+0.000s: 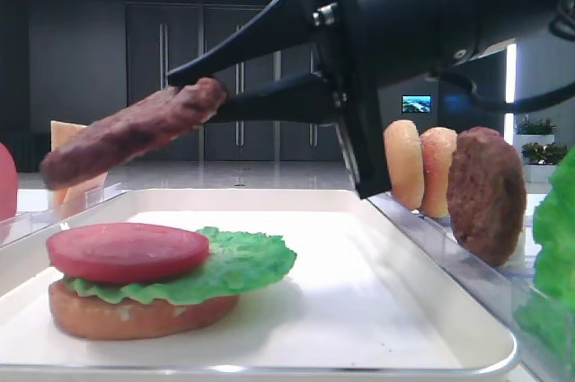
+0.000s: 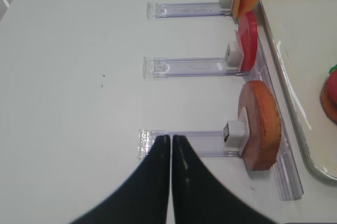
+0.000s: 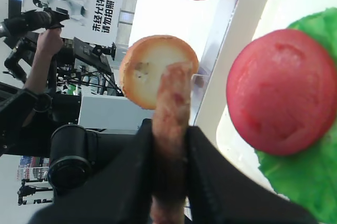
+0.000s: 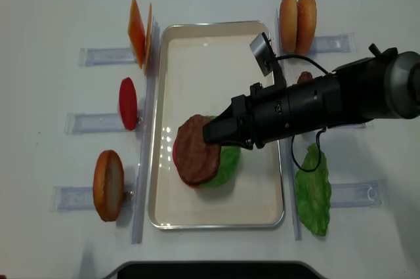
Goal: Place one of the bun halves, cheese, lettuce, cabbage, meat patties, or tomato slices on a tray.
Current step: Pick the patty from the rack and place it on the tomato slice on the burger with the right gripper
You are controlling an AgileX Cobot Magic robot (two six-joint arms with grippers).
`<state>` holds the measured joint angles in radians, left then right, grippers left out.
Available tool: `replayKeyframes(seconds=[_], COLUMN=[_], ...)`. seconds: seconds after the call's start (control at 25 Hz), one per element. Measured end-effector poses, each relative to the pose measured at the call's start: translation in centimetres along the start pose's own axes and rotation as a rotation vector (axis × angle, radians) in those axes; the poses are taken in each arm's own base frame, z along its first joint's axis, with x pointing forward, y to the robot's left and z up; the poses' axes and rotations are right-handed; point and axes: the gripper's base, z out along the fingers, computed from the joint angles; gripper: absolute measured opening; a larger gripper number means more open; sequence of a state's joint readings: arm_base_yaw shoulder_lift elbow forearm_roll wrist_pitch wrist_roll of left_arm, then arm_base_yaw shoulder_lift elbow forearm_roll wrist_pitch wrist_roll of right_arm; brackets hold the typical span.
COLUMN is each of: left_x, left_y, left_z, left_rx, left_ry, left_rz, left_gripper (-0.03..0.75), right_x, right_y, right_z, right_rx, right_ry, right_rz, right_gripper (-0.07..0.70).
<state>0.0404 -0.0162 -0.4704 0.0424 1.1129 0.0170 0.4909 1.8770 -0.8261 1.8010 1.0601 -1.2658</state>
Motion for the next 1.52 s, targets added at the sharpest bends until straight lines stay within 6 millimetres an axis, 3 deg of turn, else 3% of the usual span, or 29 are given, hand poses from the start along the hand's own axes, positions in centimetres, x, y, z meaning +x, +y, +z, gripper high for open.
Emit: replayKeyframes(seconds=[0.24,1.52], left_x=[0.0,0.0], left_y=[0.0,0.0], left_z=[0.0,0.0], left_rx=[0.0,0.0], left_ry=[0.0,0.0], left_rz=[0.0,0.0], left_gripper=[-0.001,-0.001], right_x=[-0.4,-0.9], right_y=[-1.0,-1.9], right_z=[0.8,0.4], right_rx=[0.016,0.091], right_ry=[0.009,-0.025], right_rz=[0.015,-0.015], right_gripper=[0.132,0.132])
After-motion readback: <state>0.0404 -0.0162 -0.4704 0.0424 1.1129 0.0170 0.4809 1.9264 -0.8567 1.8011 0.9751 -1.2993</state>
